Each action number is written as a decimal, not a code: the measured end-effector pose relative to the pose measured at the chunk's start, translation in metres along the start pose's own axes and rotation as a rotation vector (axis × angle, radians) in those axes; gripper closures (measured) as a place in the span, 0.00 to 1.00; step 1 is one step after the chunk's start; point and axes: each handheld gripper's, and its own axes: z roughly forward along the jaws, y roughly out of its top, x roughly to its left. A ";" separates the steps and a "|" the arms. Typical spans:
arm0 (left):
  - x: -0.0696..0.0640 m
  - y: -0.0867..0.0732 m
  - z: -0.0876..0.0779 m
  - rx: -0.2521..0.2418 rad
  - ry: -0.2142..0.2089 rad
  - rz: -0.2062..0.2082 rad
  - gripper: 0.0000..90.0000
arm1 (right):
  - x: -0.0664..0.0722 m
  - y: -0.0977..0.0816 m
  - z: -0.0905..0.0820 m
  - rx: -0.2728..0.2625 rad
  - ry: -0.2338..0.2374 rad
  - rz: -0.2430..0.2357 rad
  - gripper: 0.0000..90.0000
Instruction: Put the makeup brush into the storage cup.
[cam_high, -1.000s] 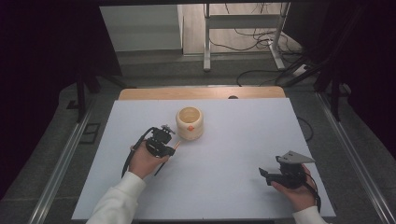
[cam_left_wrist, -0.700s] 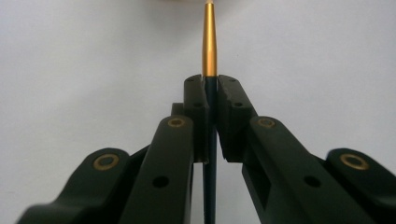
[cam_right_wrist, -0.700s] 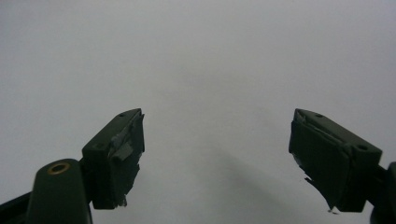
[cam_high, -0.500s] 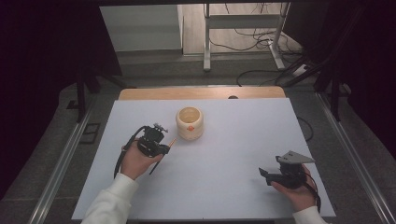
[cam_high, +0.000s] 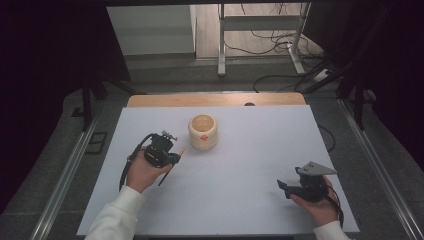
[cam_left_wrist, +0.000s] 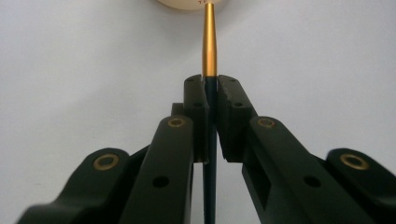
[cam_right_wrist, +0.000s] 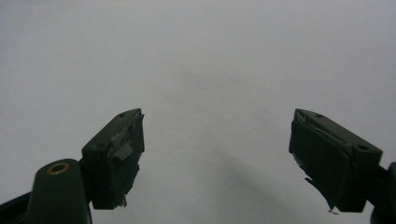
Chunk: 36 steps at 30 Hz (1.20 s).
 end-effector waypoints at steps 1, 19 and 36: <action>0.000 -0.001 0.000 -0.003 -0.001 -0.002 0.93 | 0.000 0.000 0.000 0.000 0.001 0.001 0.21; 0.009 0.002 -0.015 -0.070 -0.022 -0.013 0.93 | 0.000 0.000 0.000 0.001 0.000 0.000 0.21; 0.015 0.015 -0.031 -0.122 -0.035 -0.007 0.93 | 0.000 0.000 0.000 0.000 0.002 0.002 0.21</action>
